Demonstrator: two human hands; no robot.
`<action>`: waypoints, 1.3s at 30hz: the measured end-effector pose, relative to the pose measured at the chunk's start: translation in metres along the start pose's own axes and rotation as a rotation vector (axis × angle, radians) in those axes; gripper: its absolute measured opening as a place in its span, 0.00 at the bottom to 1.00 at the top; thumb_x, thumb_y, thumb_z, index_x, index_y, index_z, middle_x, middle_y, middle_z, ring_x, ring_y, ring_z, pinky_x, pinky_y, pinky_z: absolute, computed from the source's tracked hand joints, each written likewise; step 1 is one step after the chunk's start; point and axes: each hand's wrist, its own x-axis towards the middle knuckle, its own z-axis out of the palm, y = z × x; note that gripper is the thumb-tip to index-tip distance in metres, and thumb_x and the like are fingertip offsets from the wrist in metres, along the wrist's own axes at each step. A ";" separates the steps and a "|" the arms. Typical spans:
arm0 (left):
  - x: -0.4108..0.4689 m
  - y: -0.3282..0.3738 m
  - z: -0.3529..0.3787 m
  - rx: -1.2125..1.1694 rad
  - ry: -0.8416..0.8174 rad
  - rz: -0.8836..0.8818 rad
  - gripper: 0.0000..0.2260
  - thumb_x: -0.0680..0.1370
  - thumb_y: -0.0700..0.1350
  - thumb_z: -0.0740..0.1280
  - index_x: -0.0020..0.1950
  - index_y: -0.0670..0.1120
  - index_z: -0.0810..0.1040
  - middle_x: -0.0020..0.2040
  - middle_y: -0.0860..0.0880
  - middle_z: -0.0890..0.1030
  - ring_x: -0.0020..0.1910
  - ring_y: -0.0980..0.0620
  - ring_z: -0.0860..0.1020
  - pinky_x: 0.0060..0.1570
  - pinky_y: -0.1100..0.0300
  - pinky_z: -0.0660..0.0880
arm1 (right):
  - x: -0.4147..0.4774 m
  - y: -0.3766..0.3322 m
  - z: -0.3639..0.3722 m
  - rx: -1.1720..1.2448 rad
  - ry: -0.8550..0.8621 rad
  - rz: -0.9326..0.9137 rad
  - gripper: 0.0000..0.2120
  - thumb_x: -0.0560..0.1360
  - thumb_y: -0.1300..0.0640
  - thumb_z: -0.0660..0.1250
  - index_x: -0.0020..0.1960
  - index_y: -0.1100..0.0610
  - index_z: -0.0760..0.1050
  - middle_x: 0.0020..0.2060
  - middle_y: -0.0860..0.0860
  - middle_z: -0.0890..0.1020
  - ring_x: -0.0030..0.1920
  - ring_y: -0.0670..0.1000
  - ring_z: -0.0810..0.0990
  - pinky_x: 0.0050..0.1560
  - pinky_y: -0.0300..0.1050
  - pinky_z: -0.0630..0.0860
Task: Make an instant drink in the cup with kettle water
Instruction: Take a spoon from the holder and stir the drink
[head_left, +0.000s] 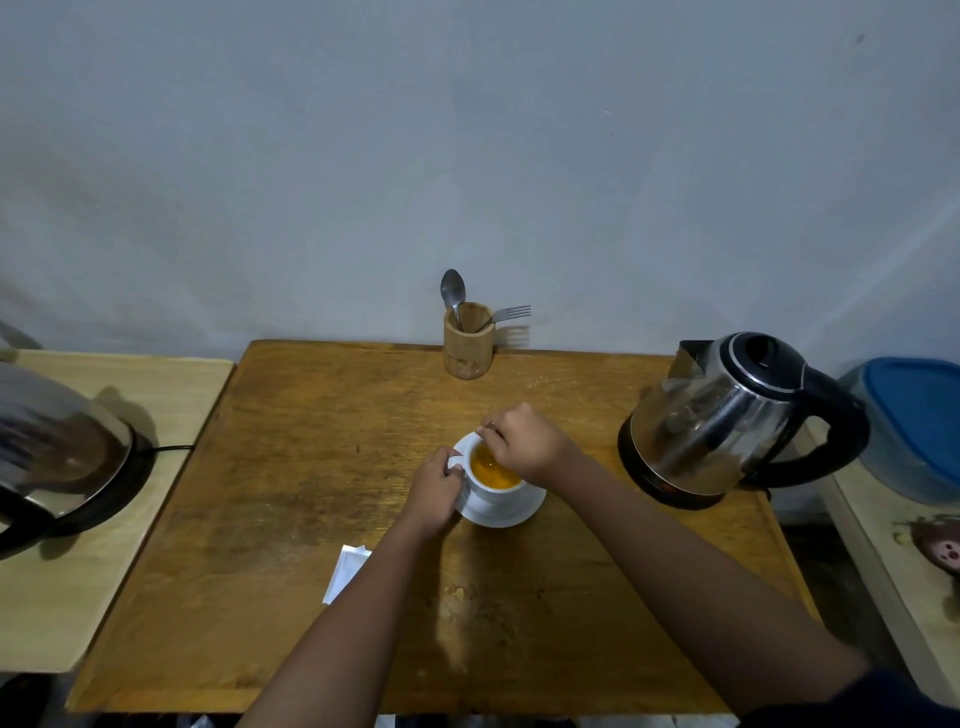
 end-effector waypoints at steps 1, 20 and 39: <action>0.000 0.000 0.000 0.005 -0.001 -0.003 0.06 0.77 0.38 0.57 0.48 0.44 0.73 0.46 0.45 0.75 0.43 0.48 0.71 0.41 0.55 0.66 | -0.001 -0.002 0.000 0.010 -0.026 -0.011 0.15 0.80 0.58 0.57 0.51 0.66 0.79 0.45 0.61 0.84 0.43 0.56 0.80 0.38 0.46 0.71; 0.002 0.002 -0.002 0.017 -0.022 -0.027 0.09 0.78 0.39 0.58 0.55 0.42 0.74 0.51 0.43 0.76 0.47 0.47 0.72 0.45 0.57 0.68 | -0.001 0.020 -0.009 0.052 -0.052 -0.070 0.14 0.79 0.58 0.59 0.52 0.65 0.80 0.46 0.61 0.84 0.44 0.54 0.80 0.42 0.46 0.74; 0.003 0.002 -0.005 0.024 -0.044 -0.021 0.07 0.78 0.40 0.58 0.52 0.45 0.75 0.50 0.44 0.77 0.48 0.47 0.74 0.45 0.55 0.70 | -0.010 0.038 -0.022 0.189 0.012 -0.014 0.12 0.78 0.59 0.61 0.53 0.64 0.80 0.38 0.53 0.82 0.32 0.39 0.72 0.33 0.32 0.65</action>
